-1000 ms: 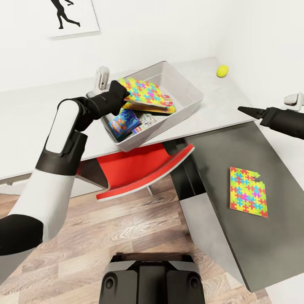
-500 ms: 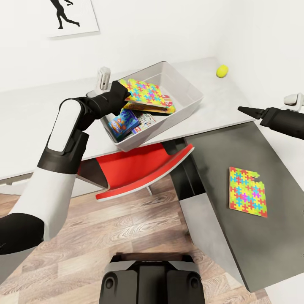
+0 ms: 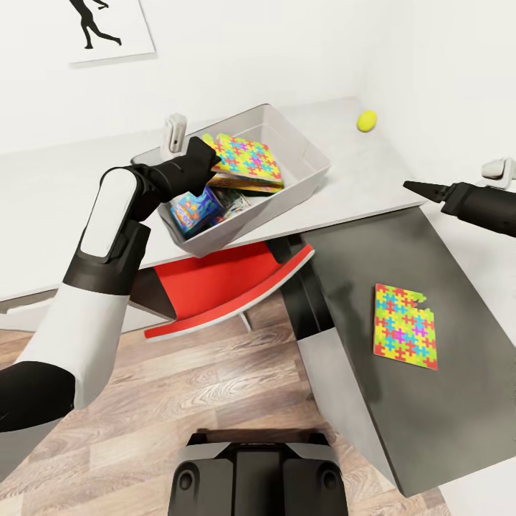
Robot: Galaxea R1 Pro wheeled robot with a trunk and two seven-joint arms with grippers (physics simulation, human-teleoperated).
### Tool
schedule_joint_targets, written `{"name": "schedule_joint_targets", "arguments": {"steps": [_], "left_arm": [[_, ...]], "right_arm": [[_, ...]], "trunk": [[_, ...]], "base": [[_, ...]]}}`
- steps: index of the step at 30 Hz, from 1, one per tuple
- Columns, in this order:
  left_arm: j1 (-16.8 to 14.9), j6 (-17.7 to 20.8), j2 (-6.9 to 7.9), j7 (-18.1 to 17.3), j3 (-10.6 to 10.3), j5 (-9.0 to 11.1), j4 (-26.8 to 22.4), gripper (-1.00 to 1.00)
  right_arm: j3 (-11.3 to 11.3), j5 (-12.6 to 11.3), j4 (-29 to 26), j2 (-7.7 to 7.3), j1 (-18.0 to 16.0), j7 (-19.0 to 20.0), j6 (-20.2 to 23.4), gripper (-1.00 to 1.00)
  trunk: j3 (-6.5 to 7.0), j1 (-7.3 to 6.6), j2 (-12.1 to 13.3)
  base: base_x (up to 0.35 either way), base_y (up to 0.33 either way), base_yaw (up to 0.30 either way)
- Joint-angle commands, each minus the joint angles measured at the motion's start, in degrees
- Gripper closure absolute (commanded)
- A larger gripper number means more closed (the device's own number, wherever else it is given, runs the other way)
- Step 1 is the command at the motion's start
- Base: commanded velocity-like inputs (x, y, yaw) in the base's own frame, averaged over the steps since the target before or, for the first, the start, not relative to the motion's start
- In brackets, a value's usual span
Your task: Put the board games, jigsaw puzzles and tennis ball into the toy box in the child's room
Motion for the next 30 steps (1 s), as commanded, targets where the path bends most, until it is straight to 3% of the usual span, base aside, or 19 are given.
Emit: {"name": "schedule_joint_targets", "arguments": {"steps": [1,20,30], "left_arm": [[-0.05,-0.01,0.05,0.37,-0.04,0.32,-0.05,1.0],[-0.05,-0.01,0.22,0.34,0.04,0.34,-0.34,1.0],[-0.05,-0.01,0.36,0.16,-0.03,0.1,-0.52,1.0]], "right_arm": [[-0.06,0.5,0.0,0.0,-0.06,0.59,0.23,-1.0],[-0.06,0.5,0.0,0.14,-0.06,0.59,0.23,-1.0],[-0.06,0.5,0.0,0.16,-0.06,0.59,0.23,-1.0]], "trunk": [[-0.07,0.03,-0.09],[-0.07,0.03,-0.09],[-0.07,0.03,-0.09]], "base": [[0.0,-0.03,0.0],[0.001,-0.007,0.0],[0.111,-0.034,0.0]]}}
